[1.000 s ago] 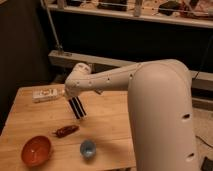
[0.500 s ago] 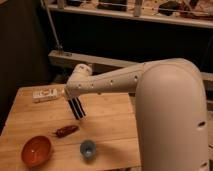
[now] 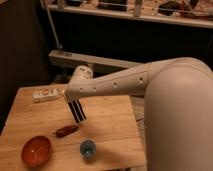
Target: Place the eraser in the ceramic cup
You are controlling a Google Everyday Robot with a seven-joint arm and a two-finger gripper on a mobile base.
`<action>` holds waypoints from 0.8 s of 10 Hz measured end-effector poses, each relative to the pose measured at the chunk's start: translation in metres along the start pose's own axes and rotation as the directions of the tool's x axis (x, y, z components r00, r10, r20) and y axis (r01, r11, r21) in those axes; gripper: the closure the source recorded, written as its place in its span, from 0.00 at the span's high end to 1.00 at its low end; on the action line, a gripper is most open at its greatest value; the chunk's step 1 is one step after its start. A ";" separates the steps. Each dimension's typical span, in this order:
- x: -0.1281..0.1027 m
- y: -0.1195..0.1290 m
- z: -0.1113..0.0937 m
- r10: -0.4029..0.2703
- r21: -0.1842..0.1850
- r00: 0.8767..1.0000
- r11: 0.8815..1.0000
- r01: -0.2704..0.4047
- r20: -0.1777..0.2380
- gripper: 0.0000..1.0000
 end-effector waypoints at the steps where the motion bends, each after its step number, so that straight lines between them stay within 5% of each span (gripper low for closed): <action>1: 0.001 0.005 -0.009 -0.006 0.010 1.000 1.000 0.006 -0.004 0.35; 8: 0.016 0.026 -0.067 -0.055 0.065 0.999 0.996 0.055 -0.005 0.35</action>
